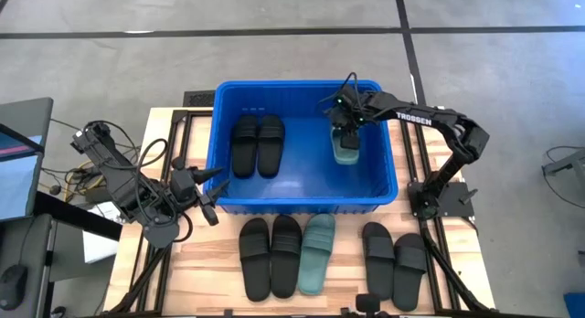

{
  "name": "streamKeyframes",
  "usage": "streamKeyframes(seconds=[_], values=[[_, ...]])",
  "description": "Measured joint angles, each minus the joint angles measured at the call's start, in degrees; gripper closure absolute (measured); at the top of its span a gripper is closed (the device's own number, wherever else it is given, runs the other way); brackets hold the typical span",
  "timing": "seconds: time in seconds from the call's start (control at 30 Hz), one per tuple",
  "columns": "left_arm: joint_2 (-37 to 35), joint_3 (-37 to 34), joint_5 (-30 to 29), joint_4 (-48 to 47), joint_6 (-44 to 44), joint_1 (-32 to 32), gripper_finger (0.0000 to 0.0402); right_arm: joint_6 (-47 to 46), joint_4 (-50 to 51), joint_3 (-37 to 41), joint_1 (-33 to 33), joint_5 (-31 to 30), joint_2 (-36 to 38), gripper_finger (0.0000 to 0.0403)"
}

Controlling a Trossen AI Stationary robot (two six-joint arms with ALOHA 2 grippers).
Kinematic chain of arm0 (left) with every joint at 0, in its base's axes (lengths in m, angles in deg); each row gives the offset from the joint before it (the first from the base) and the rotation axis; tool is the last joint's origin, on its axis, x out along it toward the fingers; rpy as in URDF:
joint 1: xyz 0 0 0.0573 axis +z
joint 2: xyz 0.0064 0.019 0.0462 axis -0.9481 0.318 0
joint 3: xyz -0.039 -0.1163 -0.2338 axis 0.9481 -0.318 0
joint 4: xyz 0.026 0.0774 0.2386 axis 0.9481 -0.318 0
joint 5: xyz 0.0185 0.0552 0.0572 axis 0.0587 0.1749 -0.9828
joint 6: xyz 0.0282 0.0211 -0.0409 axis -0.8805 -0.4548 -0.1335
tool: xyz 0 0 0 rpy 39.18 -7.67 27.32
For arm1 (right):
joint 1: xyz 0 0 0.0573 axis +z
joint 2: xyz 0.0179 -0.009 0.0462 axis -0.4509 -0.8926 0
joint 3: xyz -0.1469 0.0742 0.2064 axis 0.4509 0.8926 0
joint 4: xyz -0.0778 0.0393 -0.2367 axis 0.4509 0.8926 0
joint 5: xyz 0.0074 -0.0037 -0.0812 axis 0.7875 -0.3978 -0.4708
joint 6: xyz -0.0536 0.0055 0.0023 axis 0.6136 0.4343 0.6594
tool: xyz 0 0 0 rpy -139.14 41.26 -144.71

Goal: Pick and place slides into bin
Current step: Put the right green slide into the blue bin

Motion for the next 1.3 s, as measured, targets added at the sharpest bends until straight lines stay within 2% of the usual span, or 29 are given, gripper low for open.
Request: streamKeyframes(seconds=[0.5, 0.8, 1.3], values=[[-0.02, 0.00, 0.00, 0.00, 3.60, 0.00, 0.0230, 3.28, -3.16, 4.96, -3.62, 0.24, 0.00, 0.0403], [0.00, 0.00, 0.00, 0.00, 4.43, 0.00, 0.0230, 3.34, -4.93, 4.99, -5.04, 0.15, -0.32, 0.0399], [0.00, 0.00, 0.04, 0.00, 4.72, 0.00, 0.0230, 3.09, -0.88, 4.99, -5.50, 1.88, -0.63, 0.0284]])
